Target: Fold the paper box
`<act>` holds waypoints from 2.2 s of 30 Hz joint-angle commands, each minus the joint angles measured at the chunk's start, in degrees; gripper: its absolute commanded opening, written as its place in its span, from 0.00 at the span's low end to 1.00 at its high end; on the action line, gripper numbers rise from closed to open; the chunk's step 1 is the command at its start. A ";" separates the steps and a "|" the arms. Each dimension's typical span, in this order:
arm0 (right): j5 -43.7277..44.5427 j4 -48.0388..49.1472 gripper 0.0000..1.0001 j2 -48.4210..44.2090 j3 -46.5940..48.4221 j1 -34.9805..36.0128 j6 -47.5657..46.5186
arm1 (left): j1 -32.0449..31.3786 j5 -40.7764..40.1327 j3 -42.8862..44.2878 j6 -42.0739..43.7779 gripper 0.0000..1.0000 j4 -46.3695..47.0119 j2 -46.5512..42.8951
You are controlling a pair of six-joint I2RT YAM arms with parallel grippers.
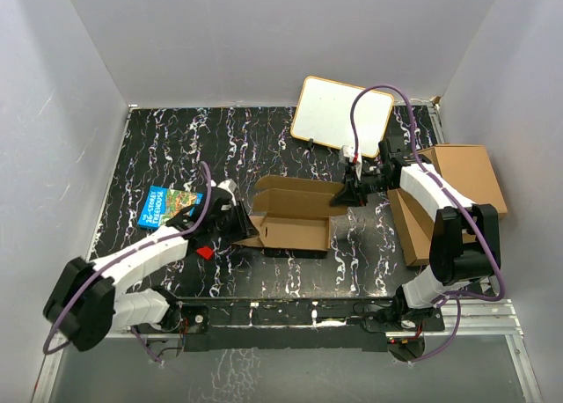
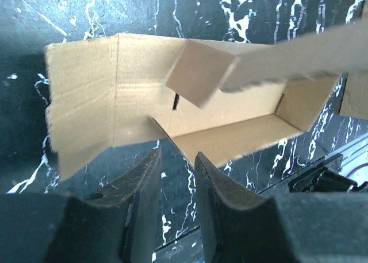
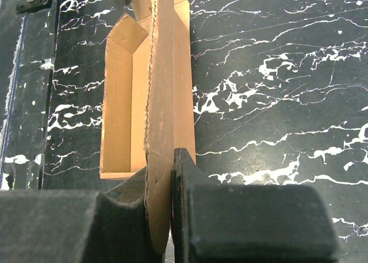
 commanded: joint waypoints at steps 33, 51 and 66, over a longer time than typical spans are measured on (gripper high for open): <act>-2.38 1.51 0.08 0.40 -0.44 -0.58 -1.95 | 10.96 4.04 -0.16 11.68 0.11 -1.34 -0.91; -0.98 6.13 0.08 0.17 -2.09 -0.50 2.92 | 10.89 18.01 -2.55 6.93 0.00 5.77 -3.52; -0.75 6.34 0.08 0.58 -2.32 -0.50 2.89 | 10.89 24.54 -3.77 6.10 0.12 11.01 0.05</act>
